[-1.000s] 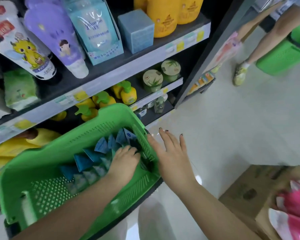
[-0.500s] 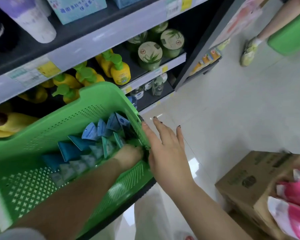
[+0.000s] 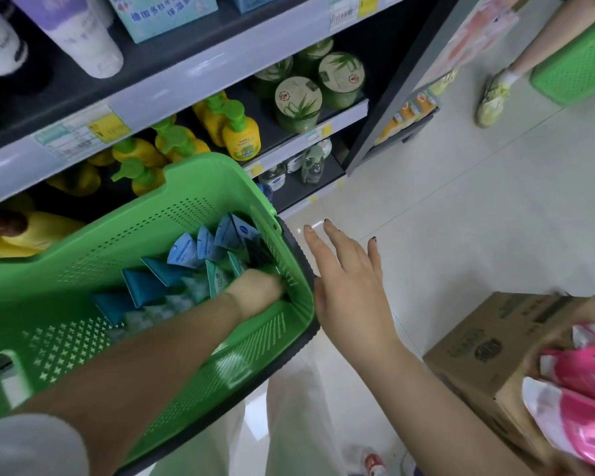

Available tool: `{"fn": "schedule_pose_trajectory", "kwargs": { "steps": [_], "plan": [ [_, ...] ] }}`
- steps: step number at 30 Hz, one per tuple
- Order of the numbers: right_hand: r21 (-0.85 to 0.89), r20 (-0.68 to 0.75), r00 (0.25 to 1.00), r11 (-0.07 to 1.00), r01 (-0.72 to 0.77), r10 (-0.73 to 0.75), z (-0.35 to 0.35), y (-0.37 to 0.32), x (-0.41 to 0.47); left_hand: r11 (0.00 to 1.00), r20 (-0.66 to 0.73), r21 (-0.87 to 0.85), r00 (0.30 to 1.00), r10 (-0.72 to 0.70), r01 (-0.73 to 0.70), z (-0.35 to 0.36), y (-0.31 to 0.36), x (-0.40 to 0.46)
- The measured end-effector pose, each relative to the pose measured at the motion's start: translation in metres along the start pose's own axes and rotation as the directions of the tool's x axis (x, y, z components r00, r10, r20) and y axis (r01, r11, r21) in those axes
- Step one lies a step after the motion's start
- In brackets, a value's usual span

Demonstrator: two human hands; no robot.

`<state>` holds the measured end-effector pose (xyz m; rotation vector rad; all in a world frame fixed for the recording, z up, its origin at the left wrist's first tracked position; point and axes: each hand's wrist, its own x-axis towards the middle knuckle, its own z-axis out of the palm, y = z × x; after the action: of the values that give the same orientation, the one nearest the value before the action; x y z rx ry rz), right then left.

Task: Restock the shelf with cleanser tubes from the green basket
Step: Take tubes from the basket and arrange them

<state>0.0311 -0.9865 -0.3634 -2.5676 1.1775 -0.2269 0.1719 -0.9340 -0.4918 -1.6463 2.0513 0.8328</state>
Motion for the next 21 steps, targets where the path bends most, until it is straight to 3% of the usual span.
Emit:
{"fn": "schedule_pose_trajectory", "kwargs": {
  "steps": [6, 10, 16, 21],
  "plan": [
    [-0.048, 0.023, 1.0, 0.999, 0.018, -0.017, -0.02, -0.004, 0.0, 0.991, -0.048, 0.135, 0.999, 0.015, -0.008, -0.058, 0.004, -0.054],
    [-0.044, 0.109, 0.994, 0.999, -0.012, 0.017, -0.04, -0.015, 0.002, 0.992, -0.127, 0.124, 0.992, -0.02, 0.036, -0.107, 0.005, -0.103],
    [0.008, 0.233, 0.972, 1.0, 0.013, -0.014, -0.1, -0.042, 0.011, 0.979, -0.463, 0.188, 0.886, 0.02, 0.076, -0.193, 0.004, -0.189],
    [0.221, 0.272, 0.953, 0.972, 0.075, -0.135, -0.154, -0.069, 0.031, 0.933, -0.637, 0.301, 0.77, 0.043, 0.196, -0.283, 0.016, -0.269]
  ]
}}
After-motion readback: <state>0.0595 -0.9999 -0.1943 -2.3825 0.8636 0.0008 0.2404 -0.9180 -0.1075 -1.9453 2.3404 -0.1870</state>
